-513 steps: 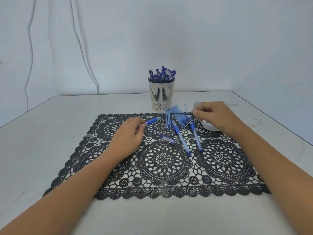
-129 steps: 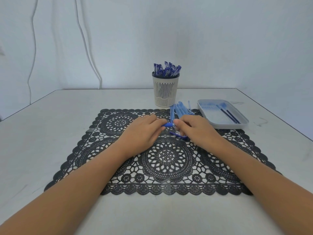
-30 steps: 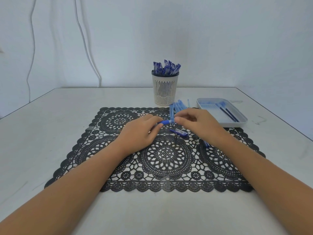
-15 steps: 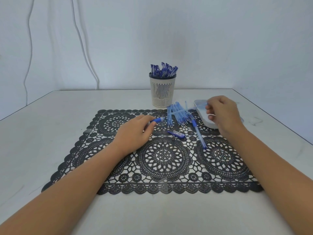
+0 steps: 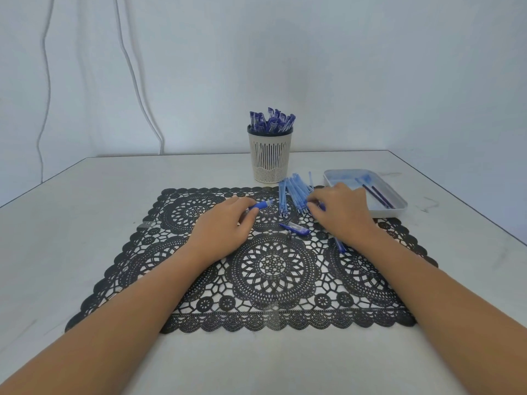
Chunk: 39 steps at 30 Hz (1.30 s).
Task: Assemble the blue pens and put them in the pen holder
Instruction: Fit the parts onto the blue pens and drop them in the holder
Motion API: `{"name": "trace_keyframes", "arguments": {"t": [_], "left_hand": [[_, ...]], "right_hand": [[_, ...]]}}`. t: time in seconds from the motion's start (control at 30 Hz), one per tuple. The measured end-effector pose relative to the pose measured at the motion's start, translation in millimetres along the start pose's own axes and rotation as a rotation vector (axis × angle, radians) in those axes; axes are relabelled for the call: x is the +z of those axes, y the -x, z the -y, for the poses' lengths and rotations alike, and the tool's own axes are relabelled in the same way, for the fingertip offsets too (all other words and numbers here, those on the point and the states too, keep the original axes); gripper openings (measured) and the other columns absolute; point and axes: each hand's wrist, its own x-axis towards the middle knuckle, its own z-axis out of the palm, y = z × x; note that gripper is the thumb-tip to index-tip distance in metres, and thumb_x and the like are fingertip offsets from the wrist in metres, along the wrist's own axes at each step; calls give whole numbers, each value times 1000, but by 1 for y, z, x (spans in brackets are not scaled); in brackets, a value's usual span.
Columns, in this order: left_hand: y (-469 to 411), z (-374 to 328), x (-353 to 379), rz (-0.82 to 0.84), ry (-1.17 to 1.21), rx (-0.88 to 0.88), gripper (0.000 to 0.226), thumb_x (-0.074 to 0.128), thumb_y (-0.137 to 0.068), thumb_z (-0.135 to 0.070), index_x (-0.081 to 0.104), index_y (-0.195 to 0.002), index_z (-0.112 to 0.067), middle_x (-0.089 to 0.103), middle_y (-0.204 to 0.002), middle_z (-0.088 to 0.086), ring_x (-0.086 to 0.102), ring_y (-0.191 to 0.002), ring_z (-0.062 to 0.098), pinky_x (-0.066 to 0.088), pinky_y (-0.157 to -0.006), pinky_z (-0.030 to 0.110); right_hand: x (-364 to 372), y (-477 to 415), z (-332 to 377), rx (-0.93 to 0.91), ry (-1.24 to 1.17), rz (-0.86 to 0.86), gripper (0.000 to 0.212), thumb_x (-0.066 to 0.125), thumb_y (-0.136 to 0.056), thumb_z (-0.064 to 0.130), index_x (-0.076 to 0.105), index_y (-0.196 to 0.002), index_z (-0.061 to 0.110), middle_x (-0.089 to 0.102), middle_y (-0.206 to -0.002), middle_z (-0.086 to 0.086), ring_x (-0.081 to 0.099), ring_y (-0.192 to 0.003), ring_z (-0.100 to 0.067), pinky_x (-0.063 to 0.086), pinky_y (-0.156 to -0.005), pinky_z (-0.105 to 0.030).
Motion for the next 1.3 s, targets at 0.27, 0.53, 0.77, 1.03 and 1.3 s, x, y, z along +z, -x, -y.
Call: {"name": "trace_keyframes", "arguments": {"t": [0.27, 0.53, 0.77, 1.03, 1.3], "left_hand": [[-1, -1, 0, 12, 1, -2, 29, 40, -96, -35, 56, -116, -22, 60, -94, -5, 54, -81, 11, 41, -64, 26], [0, -1, 0, 16, 1, 10, 29, 40, -96, -34, 56, -117, -20, 60, -95, -5, 53, -81, 11, 40, -63, 25], [-1, 0, 0, 21, 6, 14, 31, 40, -96, -34, 55, -119, -20, 61, -101, -5, 53, -86, 9, 39, -67, 24], [0, 1, 0, 23, 13, 18, 30, 40, -96, -34, 55, -118, -20, 61, -101, -6, 55, -87, 10, 44, -70, 27], [-1, 1, 0, 18, 13, 24, 30, 40, -96, -34, 56, -118, -20, 61, -100, -6, 54, -86, 10, 44, -67, 25]], "right_hand": [[-5, -2, -9, 14, -129, 56, 30, 42, -96, 34, 63, -116, 29, 65, -112, 8, 51, -109, -19, 33, -93, -42], [-29, -5, -67, 396, 53, -3, 27, 43, -93, 21, 66, -105, 17, 62, -109, -10, 52, -104, -31, 36, -88, -41], [-22, -7, -80, 585, 67, 162, 21, 40, -90, 20, 57, -87, 8, 60, -96, -11, 52, -93, -30, 33, -89, -39], [-18, -13, -84, 637, 1, 203, 15, 54, -78, 13, 67, -86, 15, 63, -85, -3, 51, -78, -23, 31, -80, -37], [-22, -10, -73, 651, -63, 151, 34, 51, -81, 8, 67, -111, 13, 65, -113, -6, 54, -102, -28, 27, -89, -40]]}}
